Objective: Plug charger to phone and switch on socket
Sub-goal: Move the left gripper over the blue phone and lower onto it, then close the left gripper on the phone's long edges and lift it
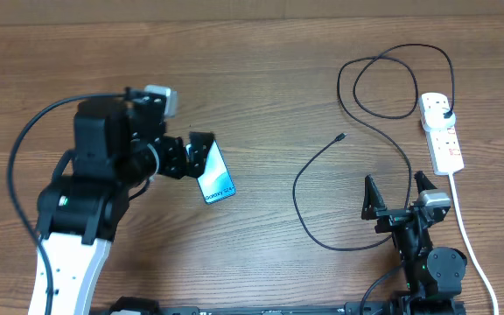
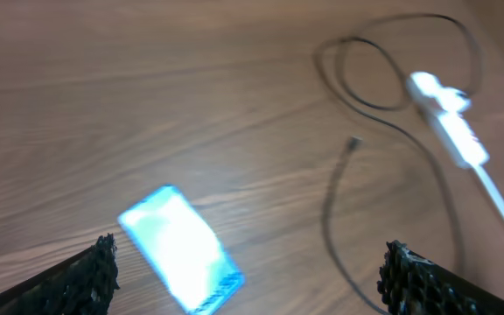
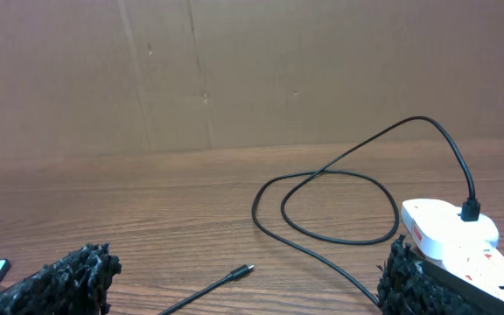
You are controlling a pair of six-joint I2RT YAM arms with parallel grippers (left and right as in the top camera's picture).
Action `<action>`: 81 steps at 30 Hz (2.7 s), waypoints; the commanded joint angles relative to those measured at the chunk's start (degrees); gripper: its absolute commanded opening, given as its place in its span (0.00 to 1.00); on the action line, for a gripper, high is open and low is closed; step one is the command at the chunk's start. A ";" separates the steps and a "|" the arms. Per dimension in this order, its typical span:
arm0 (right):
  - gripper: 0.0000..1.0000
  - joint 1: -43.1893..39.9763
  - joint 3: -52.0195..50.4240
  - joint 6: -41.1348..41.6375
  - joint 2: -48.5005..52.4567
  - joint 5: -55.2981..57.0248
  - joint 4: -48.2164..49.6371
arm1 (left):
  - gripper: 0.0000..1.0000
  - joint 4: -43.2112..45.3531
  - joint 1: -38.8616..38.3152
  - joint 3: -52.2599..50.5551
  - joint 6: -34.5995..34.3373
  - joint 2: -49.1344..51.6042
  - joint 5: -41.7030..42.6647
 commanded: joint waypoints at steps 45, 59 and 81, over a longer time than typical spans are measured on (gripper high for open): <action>1.00 0.20 -0.61 -0.11 -0.68 0.55 0.17 | 1.00 -22.99 -9.09 29.90 -28.70 44.09 -25.64; 1.00 0.20 -0.61 -0.11 -0.68 0.55 0.17 | 1.00 -24.90 -8.98 29.38 -34.36 53.29 -19.65; 1.00 0.20 -0.61 -0.11 -0.68 0.55 0.17 | 0.99 -15.65 -8.90 16.83 -32.26 53.75 -16.85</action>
